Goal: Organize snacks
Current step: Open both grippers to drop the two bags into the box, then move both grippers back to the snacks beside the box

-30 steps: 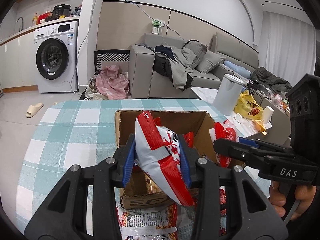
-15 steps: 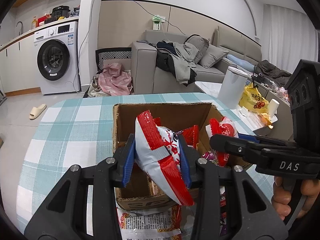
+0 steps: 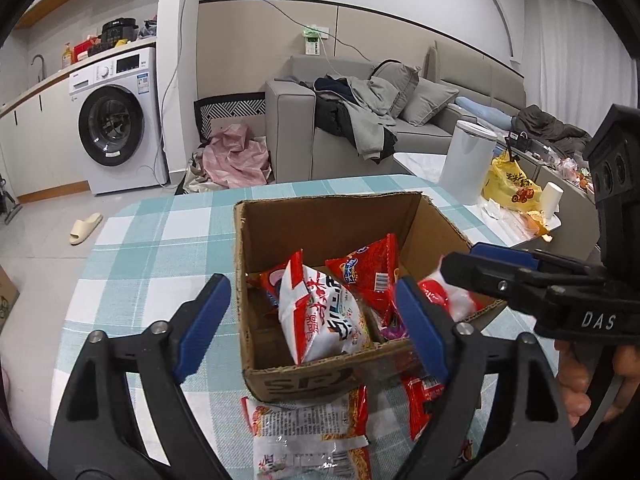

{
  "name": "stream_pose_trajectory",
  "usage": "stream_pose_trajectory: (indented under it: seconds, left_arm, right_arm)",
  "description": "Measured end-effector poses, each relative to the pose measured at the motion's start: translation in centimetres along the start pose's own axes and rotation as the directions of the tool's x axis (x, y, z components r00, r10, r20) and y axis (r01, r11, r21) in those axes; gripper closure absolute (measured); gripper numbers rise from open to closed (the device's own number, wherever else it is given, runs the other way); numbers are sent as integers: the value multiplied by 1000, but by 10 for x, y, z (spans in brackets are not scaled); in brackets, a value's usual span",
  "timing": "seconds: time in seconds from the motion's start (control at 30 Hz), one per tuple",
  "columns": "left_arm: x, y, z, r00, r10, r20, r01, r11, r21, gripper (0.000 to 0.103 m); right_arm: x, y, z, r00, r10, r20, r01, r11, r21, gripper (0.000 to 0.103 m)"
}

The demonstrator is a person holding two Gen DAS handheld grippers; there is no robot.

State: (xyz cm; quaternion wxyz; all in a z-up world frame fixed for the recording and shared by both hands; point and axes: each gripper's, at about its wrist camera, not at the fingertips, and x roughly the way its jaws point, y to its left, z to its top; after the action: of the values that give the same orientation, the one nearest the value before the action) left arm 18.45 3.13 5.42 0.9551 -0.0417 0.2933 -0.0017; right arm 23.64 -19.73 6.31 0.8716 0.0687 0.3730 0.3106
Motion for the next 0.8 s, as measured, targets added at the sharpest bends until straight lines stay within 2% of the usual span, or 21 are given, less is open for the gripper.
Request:
stream_pose_trajectory:
  seconds: [0.1, 0.2, 0.3, 0.33, 0.8]
  left_arm:
    - [-10, 3, -3, 1000, -6, -5, 6, 1000, -1, 18]
    - [-23, 6, -7, 1000, 1, -4, -1, 1000, -7, 15]
    - [-36, 9, -13, 1000, 6, -3, -6, 1000, -8, 5]
    - [-41, 10, -15, 1000, 6, -1, -6, 1000, -9, 1]
    - [-78, 22, -40, 1000, 29, -13, -29, 999, -18, 1]
  right_arm:
    - [-6, 1, -1, 1000, -11, 2, 11, 1000, -19, 25]
    - [-13, 3, -4, 1000, -25, 8, 25, 999, -29, 5]
    - [-23, 5, -9, 1000, -12, 15, 12, 999, -46, 1]
    - [-25, 5, -10, 1000, -13, 14, 14, 999, -48, 1]
    - [-43, 10, -42, 997, -64, -50, 61, 996, -67, 0]
